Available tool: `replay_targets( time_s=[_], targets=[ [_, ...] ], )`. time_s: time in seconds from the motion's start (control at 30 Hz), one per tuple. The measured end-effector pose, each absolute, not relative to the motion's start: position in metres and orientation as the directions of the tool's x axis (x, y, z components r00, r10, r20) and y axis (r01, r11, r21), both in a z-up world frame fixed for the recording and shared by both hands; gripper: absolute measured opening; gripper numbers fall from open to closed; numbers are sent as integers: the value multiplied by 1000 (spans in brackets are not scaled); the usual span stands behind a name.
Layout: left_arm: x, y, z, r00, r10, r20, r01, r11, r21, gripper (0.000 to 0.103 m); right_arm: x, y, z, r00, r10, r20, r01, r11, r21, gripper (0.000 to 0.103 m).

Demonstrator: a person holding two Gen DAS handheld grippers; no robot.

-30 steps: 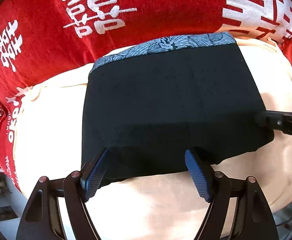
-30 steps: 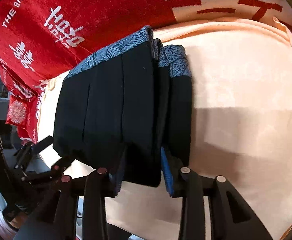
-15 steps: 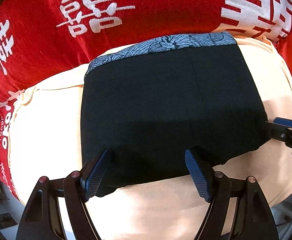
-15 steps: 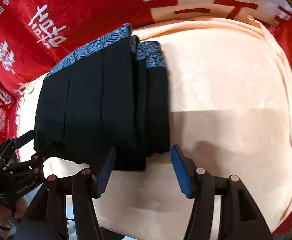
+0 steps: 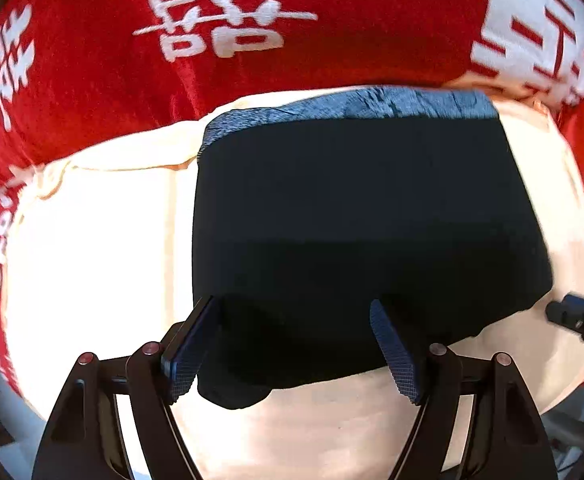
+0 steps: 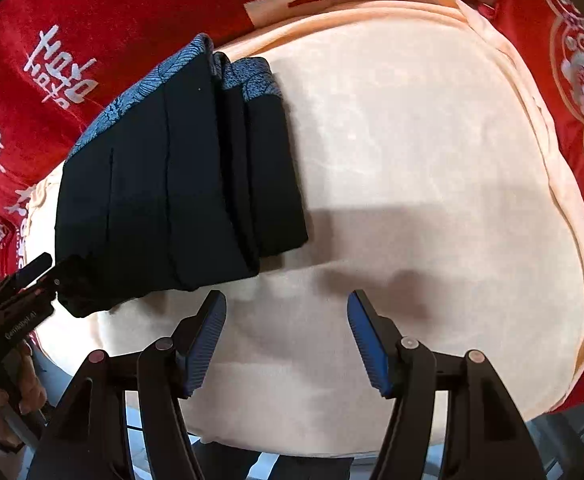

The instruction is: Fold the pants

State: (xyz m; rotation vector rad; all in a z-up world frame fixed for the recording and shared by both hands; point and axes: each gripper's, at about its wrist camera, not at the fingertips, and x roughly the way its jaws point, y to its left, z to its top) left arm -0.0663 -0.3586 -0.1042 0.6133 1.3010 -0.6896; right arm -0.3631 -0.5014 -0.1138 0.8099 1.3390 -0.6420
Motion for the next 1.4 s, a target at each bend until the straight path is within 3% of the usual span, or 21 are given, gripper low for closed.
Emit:
replay_targets(
  time_s=[0.1, 0.23, 0.33, 0.37, 0.4, 0.43, 1.03, 1.4],
  targets=[
    [-52, -351, -107, 93, -127, -988, 723, 690, -20, 78, -363, -502, -113, 139, 43, -989, 809, 570, 139, 79],
    [-38, -343, -110, 80, -121, -989, 705, 708, -30, 78, -362, -506, -111, 156, 41, -987, 818, 554, 152, 80],
    [-32, -341, -113, 44, -127, -991, 699, 713, -60, 79, -360, -509, -109, 179, 31, -983, 819, 549, 166, 88],
    [-31, -342, -114, 35, -123, -992, 700, 711, -64, 83, -360, -510, -109, 184, 28, -982, 819, 548, 169, 88],
    [-31, -342, -115, 31, -112, -993, 703, 709, -58, 101, -359, -510, -108, 190, 27, -981, 818, 548, 173, 89],
    [-33, -342, -113, 52, -112, -992, 699, 713, -44, 103, -358, -512, -108, 195, 26, -980, 818, 548, 177, 89],
    [15, -323, -128, -7, -93, -996, 597, 798, -79, 103, -342, -551, -102, 225, 18, -974, 810, 553, 197, 89],
    [29, -324, -135, -93, -171, -981, 574, 796, -193, 103, -335, -561, -121, 311, 158, -937, 771, 535, 346, 89]
  ],
)
